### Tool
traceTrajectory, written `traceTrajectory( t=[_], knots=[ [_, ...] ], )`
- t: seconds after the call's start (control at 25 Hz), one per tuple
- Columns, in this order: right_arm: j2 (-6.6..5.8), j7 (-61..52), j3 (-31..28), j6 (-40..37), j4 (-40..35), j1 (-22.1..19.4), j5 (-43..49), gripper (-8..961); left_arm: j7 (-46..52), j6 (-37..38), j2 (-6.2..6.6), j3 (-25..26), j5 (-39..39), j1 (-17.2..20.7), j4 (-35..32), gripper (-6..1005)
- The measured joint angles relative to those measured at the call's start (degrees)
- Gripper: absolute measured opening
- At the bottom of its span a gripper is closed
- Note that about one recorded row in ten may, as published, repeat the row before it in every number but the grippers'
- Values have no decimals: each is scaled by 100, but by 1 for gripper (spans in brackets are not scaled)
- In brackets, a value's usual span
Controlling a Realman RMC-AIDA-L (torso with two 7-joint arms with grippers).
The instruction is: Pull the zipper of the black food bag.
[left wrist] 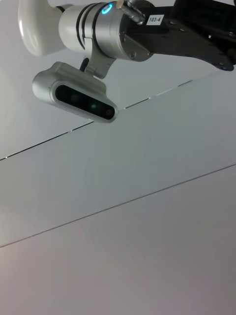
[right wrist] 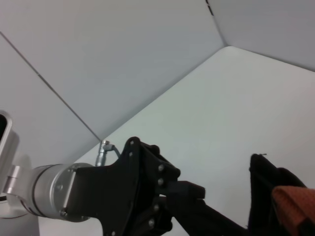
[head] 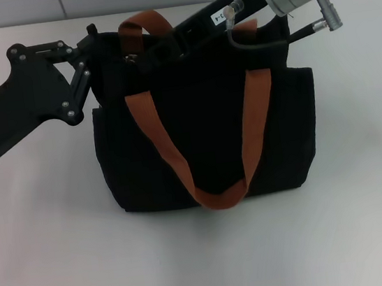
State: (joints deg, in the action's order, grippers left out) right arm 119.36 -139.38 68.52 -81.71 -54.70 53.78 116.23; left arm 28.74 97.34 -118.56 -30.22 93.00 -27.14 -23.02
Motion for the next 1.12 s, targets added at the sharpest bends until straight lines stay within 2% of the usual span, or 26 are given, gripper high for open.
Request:
traceTrajectory(
  t=[0.24, 1.12],
  knots=[
    [1, -97, 4, 39, -83, -89, 65, 0, 0, -14, 0, 3, 2, 10, 0, 99],
    [11, -445, 6, -20, -1085, -988, 197, -1, 0, -41, 0, 7, -48, 7, 0, 105]
  ],
)
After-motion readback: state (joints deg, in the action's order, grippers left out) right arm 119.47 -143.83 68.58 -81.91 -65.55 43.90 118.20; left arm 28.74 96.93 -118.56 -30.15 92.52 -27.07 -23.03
